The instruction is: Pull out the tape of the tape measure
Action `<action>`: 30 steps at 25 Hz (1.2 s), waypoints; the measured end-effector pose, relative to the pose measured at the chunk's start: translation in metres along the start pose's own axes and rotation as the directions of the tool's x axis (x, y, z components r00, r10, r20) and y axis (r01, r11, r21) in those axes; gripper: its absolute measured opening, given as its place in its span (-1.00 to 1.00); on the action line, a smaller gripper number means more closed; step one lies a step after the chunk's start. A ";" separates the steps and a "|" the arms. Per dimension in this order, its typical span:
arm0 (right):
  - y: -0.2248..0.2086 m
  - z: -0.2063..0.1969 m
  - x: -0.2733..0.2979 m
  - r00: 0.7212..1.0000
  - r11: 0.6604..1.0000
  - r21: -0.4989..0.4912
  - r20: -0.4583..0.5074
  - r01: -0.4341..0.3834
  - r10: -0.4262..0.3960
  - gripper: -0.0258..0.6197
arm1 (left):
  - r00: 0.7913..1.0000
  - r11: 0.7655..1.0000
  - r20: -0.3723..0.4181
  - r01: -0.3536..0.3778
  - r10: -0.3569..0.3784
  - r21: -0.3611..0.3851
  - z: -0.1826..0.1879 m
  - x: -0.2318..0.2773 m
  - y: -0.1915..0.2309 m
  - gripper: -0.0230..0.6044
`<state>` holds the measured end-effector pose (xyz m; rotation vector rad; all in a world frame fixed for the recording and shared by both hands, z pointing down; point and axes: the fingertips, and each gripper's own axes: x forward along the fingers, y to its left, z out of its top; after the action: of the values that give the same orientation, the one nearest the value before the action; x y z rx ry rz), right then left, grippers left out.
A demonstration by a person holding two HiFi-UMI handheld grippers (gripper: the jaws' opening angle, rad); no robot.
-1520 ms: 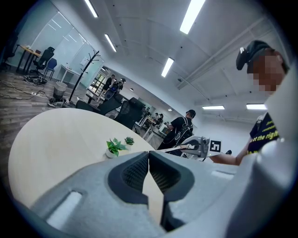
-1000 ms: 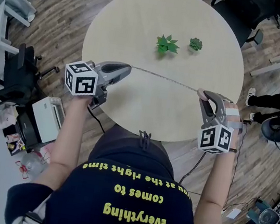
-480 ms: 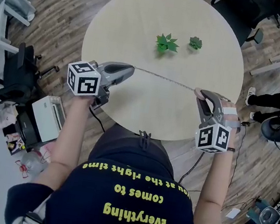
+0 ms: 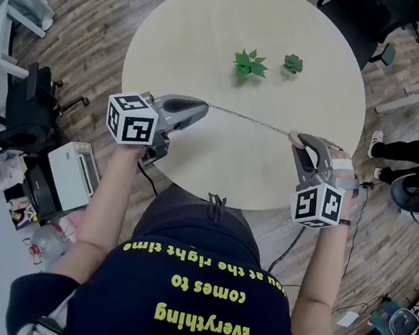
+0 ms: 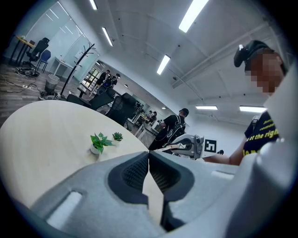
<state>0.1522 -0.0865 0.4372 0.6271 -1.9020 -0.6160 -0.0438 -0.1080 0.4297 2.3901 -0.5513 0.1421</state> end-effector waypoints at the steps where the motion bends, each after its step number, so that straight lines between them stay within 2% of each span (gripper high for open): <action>1: 0.000 0.000 0.000 1.000 1.000 0.000 0.001 -0.001 0.001 -0.66 | 1.000 1.000 0.000 0.002 -0.002 0.000 0.000 0.001 -0.001 -0.90; 30: 0.007 0.018 0.008 0.999 1.000 0.009 0.036 -0.023 0.022 -0.66 | 0.998 0.998 -0.024 0.055 -0.056 -0.005 -0.007 0.023 -0.018 -0.90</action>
<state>0.1318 -0.0844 0.4407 0.6035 -1.9437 -0.6082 -0.0148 -0.1000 0.4300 2.3941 -0.4733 0.1446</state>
